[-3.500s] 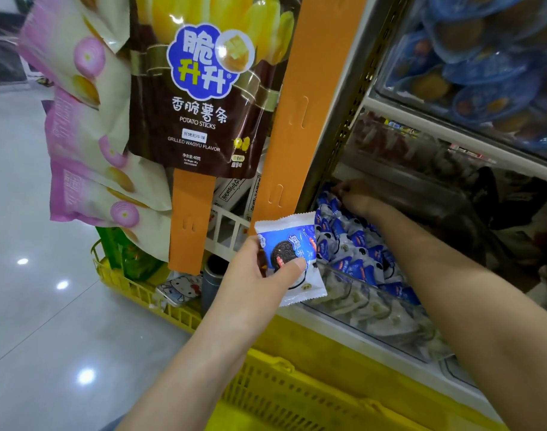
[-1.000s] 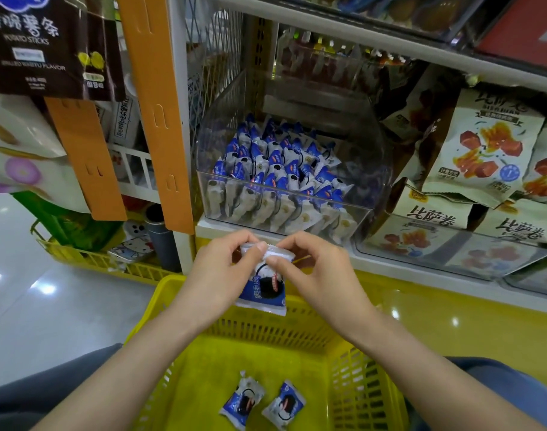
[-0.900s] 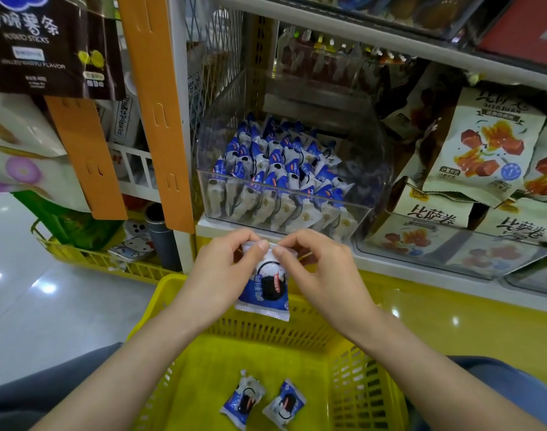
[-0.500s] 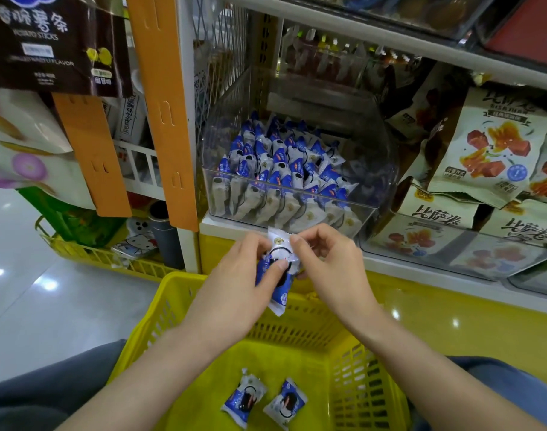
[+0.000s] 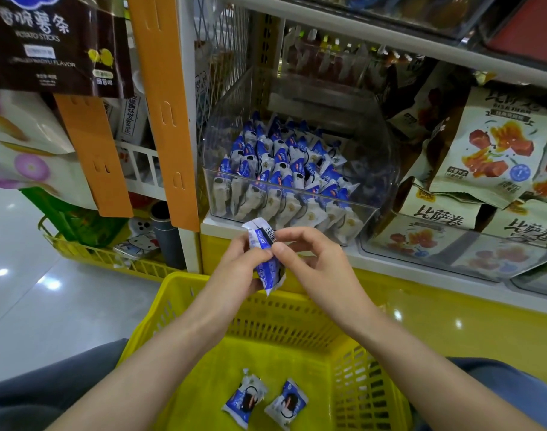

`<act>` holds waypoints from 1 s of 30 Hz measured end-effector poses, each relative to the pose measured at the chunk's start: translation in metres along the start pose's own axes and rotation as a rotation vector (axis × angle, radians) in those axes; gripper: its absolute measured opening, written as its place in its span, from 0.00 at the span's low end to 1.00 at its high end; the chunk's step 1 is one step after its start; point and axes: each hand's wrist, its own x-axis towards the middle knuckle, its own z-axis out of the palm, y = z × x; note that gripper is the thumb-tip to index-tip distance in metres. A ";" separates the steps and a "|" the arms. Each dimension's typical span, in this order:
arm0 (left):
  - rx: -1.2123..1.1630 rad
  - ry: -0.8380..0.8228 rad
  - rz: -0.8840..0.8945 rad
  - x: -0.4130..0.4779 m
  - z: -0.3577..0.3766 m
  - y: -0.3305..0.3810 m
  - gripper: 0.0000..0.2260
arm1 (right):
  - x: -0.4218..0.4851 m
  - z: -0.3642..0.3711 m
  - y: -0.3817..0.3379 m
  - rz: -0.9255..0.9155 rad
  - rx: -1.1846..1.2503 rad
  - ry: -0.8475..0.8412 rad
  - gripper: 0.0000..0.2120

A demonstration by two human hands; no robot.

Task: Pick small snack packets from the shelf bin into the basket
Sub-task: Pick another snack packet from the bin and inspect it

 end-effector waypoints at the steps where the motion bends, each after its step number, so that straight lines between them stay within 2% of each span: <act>1: -0.003 0.001 0.002 0.000 0.000 0.000 0.10 | 0.000 0.000 0.001 -0.006 -0.033 0.005 0.09; 5: 0.134 0.004 0.071 0.000 0.002 -0.004 0.05 | -0.001 0.001 0.003 -0.094 -0.192 0.004 0.10; 10: 0.333 0.015 0.189 -0.002 0.001 -0.005 0.06 | -0.002 -0.001 0.004 -0.108 -0.269 0.021 0.09; 17: 0.531 0.065 0.201 0.003 -0.001 -0.003 0.07 | 0.000 -0.003 0.003 -0.115 -0.388 0.061 0.07; 23: 0.390 0.126 0.102 0.002 -0.003 0.000 0.10 | -0.002 0.005 0.005 -0.089 -0.340 0.039 0.08; 30: 0.345 0.202 0.053 0.002 -0.004 0.000 0.14 | -0.009 0.016 0.009 -0.112 -0.437 -0.044 0.12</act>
